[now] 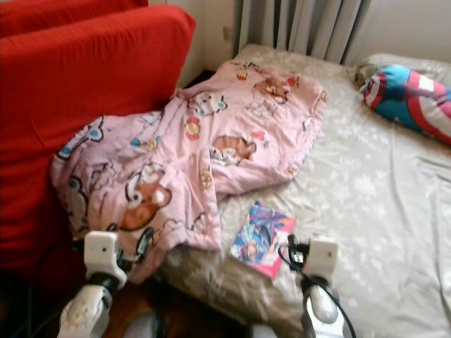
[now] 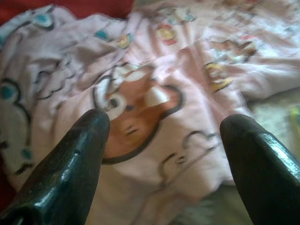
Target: Clean up the room
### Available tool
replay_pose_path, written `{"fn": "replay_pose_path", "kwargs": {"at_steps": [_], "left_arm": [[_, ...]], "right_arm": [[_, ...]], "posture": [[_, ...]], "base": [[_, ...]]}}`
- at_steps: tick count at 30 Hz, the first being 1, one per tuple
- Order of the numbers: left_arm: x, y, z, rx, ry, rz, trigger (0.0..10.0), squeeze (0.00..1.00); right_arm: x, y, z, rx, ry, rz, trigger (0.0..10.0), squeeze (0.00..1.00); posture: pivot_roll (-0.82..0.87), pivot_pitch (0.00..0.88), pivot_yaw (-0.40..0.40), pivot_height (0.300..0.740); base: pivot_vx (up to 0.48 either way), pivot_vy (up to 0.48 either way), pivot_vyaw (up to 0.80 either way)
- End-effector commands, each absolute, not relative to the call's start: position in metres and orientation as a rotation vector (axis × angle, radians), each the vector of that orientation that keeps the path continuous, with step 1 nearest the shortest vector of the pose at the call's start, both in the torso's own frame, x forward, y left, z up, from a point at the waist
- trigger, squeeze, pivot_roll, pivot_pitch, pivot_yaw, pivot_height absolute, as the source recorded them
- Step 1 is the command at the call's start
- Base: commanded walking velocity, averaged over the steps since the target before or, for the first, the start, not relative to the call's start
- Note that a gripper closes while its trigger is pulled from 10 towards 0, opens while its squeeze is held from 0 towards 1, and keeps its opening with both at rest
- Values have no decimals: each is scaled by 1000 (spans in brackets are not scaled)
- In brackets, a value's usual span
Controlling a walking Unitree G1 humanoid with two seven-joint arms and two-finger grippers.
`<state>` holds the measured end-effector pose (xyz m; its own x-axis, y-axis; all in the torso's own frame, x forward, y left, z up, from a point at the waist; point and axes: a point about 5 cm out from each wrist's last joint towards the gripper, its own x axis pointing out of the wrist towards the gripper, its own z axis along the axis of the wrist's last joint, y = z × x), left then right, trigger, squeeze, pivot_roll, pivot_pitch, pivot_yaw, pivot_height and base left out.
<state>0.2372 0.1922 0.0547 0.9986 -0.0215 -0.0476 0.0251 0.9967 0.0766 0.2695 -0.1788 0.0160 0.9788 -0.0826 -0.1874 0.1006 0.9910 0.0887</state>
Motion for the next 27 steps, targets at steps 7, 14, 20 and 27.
{"fn": "replay_pose_path", "kwargs": {"at_steps": [7,14,20,27], "left_arm": [[237,188,54,65,59,-48,10000,0],[239,188,55,72,60,-66,10000,0],[242,184,59,80,50,-95,10000,0],[236,187,58,89,67,-100,10000,0]], "right_arm": [[270,-199,1,108,313,-190,10000,0],[280,-197,-1,146,367,-218,10000,0],[281,-189,-8,133,446,-195,10000,0],[276,-180,-19,186,544,-170,10000,0]], "posture": [[-68,132,-42,640],[-56,141,-30,618],[-39,157,-18,618],[-21,181,-1,618]], "base": [[0,0,0],[0,0,0],[0,0,0],[0,0,0]]}}
